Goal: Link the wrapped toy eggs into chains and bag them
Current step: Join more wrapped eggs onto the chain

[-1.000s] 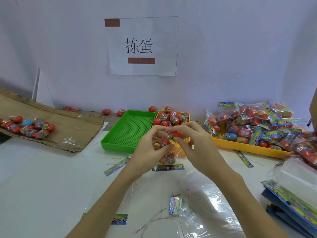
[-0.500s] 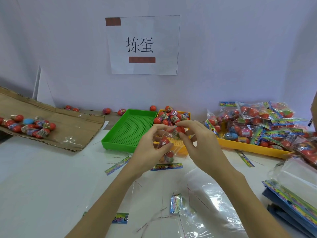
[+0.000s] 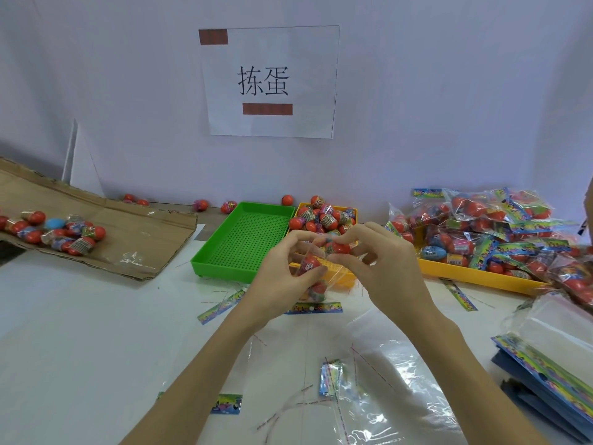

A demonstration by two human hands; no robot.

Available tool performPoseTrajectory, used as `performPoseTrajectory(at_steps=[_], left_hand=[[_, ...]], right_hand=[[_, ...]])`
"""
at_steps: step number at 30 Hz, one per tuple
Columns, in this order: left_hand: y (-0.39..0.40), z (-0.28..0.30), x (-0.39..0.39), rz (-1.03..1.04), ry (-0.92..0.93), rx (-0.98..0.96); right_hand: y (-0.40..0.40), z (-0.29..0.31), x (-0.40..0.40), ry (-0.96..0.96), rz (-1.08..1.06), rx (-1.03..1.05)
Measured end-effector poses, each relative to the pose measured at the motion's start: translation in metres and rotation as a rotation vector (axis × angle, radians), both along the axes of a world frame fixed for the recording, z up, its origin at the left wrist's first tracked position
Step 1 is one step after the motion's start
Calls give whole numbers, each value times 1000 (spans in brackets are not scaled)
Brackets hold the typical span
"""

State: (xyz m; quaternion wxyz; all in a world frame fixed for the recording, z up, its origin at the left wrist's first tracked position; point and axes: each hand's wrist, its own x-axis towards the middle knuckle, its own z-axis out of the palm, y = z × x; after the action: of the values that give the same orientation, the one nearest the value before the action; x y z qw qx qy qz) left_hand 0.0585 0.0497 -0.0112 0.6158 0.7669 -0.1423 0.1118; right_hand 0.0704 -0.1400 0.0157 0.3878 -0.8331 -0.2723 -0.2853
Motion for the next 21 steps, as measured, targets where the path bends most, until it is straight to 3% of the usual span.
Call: performPoseTrajectory(at_steps=[13, 21], left_hand=[[2, 3, 0, 9, 34, 28], [1, 2, 1, -20, -36, 39]], right_hand=[[-2, 0, 2, -30, -43, -2], [-2, -1, 5, -100, -26, -136]])
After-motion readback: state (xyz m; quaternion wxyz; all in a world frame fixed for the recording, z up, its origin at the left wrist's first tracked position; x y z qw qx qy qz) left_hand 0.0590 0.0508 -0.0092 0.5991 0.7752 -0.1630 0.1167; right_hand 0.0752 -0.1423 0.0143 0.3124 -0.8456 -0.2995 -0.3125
